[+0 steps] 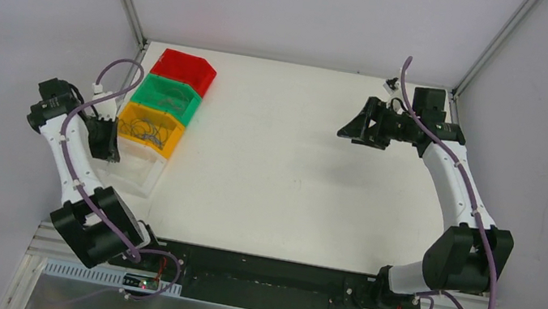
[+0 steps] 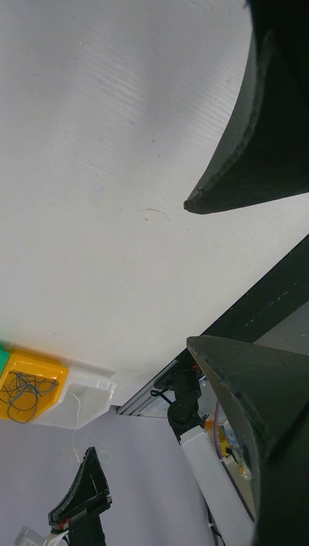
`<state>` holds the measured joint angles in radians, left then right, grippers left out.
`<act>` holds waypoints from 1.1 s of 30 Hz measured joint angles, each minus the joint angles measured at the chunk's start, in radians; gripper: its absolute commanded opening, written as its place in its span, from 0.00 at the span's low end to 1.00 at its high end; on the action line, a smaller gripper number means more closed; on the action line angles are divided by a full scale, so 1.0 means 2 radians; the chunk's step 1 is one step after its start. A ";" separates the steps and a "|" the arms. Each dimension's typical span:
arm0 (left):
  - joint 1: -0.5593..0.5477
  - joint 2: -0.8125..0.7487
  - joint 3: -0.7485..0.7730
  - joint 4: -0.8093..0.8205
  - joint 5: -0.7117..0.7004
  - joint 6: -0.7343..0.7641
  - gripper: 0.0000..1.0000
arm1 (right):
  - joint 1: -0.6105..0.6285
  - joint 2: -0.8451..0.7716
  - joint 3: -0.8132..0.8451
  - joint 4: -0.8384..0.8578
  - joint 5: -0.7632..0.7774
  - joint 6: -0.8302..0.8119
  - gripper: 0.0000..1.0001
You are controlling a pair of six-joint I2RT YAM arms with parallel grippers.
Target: Untangle the cables
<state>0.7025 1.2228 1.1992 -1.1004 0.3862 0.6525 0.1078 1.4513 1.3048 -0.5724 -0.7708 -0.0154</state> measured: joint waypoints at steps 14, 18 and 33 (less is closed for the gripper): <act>-0.009 0.131 -0.002 0.054 0.000 -0.066 0.31 | 0.000 0.001 0.010 -0.027 0.004 -0.014 0.72; -0.011 0.127 0.003 0.056 -0.001 -0.067 0.45 | 0.000 0.001 0.010 -0.031 0.006 -0.015 0.72; -0.117 0.086 0.147 0.019 -0.010 -0.078 0.99 | -0.005 0.001 0.031 -0.052 0.023 -0.041 0.83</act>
<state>0.4686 1.3949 1.4925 -1.0622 0.3656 0.4961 0.0982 1.4536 1.3674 -0.6762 -0.7258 -0.0978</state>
